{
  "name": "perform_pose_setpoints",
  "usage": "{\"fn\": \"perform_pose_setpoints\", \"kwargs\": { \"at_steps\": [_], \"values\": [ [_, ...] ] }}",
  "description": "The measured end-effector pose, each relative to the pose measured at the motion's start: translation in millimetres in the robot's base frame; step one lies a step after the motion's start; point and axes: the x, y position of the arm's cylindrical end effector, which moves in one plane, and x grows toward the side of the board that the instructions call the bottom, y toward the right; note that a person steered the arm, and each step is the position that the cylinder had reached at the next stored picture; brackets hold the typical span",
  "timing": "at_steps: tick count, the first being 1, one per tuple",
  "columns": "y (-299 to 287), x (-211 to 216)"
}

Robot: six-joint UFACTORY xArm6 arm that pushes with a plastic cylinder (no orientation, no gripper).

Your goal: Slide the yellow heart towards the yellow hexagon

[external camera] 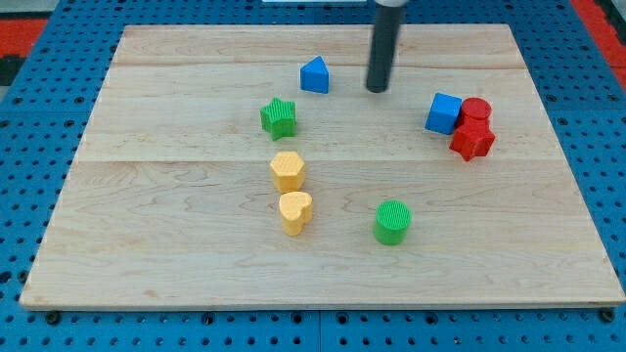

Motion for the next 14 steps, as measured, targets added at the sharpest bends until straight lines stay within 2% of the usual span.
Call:
{"fn": "perform_pose_setpoints", "kwargs": {
  "at_steps": [2,3,4,5,6,7,9,10,12,14],
  "values": [
    [-111,-29],
    [-72,-23],
    [-52,34],
    [-86,64],
    [-107,68],
    [-73,75],
    [-48,150],
    [-14,160],
    [-93,165],
    [-83,165]
  ]
}}
